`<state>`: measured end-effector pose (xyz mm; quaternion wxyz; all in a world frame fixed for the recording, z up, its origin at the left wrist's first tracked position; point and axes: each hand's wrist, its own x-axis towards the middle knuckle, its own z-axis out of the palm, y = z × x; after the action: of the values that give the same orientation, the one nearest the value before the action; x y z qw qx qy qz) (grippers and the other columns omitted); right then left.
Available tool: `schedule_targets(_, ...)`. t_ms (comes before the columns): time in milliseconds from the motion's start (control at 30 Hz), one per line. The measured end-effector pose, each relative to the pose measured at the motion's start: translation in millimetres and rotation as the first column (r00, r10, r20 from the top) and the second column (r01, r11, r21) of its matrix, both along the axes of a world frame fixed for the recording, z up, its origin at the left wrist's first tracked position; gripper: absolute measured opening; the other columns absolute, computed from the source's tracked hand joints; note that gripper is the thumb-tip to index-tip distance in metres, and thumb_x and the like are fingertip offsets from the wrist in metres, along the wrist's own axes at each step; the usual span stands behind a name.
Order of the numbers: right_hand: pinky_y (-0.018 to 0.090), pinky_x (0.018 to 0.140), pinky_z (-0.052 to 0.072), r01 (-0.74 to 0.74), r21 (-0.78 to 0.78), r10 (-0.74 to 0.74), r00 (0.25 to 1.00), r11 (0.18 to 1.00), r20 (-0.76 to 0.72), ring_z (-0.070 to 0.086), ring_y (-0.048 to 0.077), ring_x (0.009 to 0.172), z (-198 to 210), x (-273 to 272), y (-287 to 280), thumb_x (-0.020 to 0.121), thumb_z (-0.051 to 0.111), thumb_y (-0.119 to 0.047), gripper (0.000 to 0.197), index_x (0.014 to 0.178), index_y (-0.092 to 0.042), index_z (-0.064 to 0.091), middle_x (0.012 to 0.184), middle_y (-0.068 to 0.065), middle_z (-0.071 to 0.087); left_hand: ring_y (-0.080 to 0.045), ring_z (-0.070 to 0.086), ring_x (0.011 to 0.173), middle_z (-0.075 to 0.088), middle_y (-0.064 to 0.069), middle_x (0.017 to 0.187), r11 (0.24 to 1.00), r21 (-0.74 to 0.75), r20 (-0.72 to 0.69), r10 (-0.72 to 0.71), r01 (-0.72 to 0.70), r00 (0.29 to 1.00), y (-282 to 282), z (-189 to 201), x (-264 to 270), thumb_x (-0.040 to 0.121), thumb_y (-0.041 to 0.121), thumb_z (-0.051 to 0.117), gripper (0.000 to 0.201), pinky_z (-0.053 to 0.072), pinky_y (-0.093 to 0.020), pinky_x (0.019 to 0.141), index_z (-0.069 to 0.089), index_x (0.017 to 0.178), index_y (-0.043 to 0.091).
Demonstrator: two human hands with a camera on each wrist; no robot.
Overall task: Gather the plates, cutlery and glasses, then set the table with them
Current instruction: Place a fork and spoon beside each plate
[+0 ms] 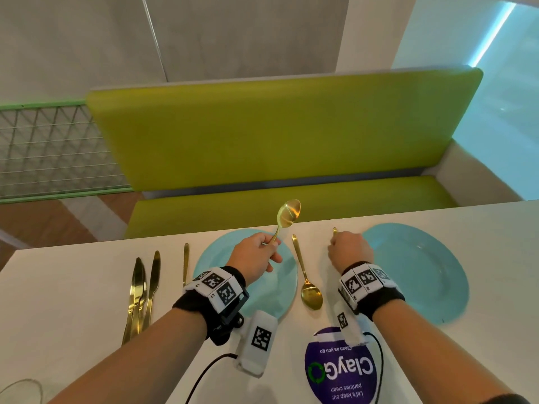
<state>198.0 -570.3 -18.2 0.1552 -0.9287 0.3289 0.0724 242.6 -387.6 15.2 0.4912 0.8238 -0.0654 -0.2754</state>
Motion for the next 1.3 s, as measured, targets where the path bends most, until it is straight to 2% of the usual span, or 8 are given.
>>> schedule_targets(100, 0.034, 0.081, 0.051, -0.283, -0.078, 0.293, 0.919, 0.956, 0.262, 0.064, 0.028, 0.1, 9, -6, 14, 0.09, 0.053, -0.017, 0.029, 0.115, -0.022, 0.066, 0.113, 0.005, 0.067, -0.009, 0.05, 0.057, 0.063, 0.008, 0.071, 0.998, 0.036, 0.023, -0.048, 0.047, 0.999, -8, -1, -1, 0.094, 0.027, 0.052, 0.015, 0.041, -0.02, 0.057, 0.063, 0.095, 0.017)
schedule_targets(233, 0.023, 0.043, 0.046, -0.607, -0.291, 0.673, 0.674, 0.74, 0.304, 0.068, 0.02, 0.058, 23, -19, 21, 0.066, 0.075, -0.012, 0.015, 0.079, -0.02, 0.077, 0.076, 0.0, 0.071, -0.007, 0.049, 0.058, 0.065, 0.007, 0.072, 0.973, 0.147, 0.047, -0.187, 0.179, 0.981, -22, -2, -8, 0.09, 0.027, 0.059, 0.015, 0.041, -0.017, 0.056, 0.068, 0.089, 0.015)
schedule_targets(367, 0.029, 0.076, 0.045, -0.681, -0.149, 0.692, 0.721, 0.716, 0.031, 0.06, 0.023, 0.103, 25, -30, 6, 0.096, 0.046, -0.022, 0.028, 0.114, -0.019, 0.067, 0.114, 0.002, 0.062, -0.002, 0.053, 0.062, 0.068, 0.0, 0.081, 0.935, 0.209, 0.04, -0.3, 0.286, 0.953, -37, -2, -15, 0.087, 0.027, 0.063, 0.022, 0.042, -0.012, 0.054, 0.073, 0.094, 0.009)
schedule_targets(500, 0.03, 0.081, 0.045, -0.678, -0.11, 0.678, 0.734, 0.727, -0.041, 0.056, 0.019, 0.109, 29, -45, -11, 0.098, 0.042, -0.027, 0.031, 0.12, -0.024, 0.062, 0.119, -0.002, 0.058, -0.011, 0.061, 0.078, 0.072, -0.004, 0.092, 0.909, 0.238, 0.035, -0.36, 0.342, 0.932, -55, -5, -23, 0.084, 0.029, 0.066, 0.025, 0.048, -0.019, 0.065, 0.072, 0.098, 0.009)
schedule_targets(733, 0.03, 0.093, 0.043, -0.067, 0.046, 0.066, 0.997, 0.997, 0.038, 0.059, 0.028, 0.11, 26, -74, -137, 0.091, 0.058, -0.02, 0.024, 0.11, -0.014, 0.071, 0.118, 0.009, 0.066, -0.021, 0.053, 0.116, 0.056, -0.005, 0.128, 0.962, 0.252, 0.164, -0.153, 0.109, 0.974, -82, -3, -25, 0.09, 0.045, 0.052, 0.05, 0.043, -0.032, 0.098, 0.048, 0.128, 0.014)
schedule_targets(933, 0.029, 0.094, 0.048, 0.33, -0.128, -0.352, 0.903, 0.935, -0.246, 0.061, 0.027, 0.111, 2, -126, -235, 0.093, 0.052, -0.027, 0.03, 0.112, -0.011, 0.069, 0.121, 0.01, 0.065, -0.012, 0.049, 0.098, 0.061, -0.002, 0.116, 0.966, 0.244, 0.213, -0.144, 0.09, 0.966, -89, -15, -25, 0.094, 0.033, 0.051, 0.029, 0.038, -0.022, 0.086, 0.057, 0.114, 0.014)
schedule_targets(1167, 0.018, 0.049, 0.037, 0.451, -0.027, -0.436, 0.842, 0.892, -0.318, 0.055, 0.024, 0.074, -34, -128, -253, 0.08, 0.071, -0.021, 0.013, 0.079, -0.008, 0.069, 0.073, 0.007, 0.063, -0.011, 0.051, 0.09, 0.057, 0.006, 0.095, 0.966, 0.229, 0.207, -0.167, 0.118, 0.964, -104, -27, -30, 0.093, 0.028, 0.051, 0.018, 0.038, -0.021, 0.079, 0.061, 0.104, 0.017)
schedule_targets(1300, 0.019, 0.053, 0.041, 0.477, 0.01, -0.46, 0.852, 0.879, -0.249, 0.063, 0.026, 0.074, -40, -124, -253, 0.078, 0.072, -0.009, 0.016, 0.064, -0.01, 0.065, 0.067, 0.005, 0.059, -0.012, 0.051, 0.089, 0.058, 0.006, 0.093, 0.965, 0.227, 0.204, -0.179, 0.131, 0.963, -109, -31, -31, 0.093, 0.027, 0.051, 0.015, 0.041, -0.022, 0.081, 0.061, 0.101, 0.018)
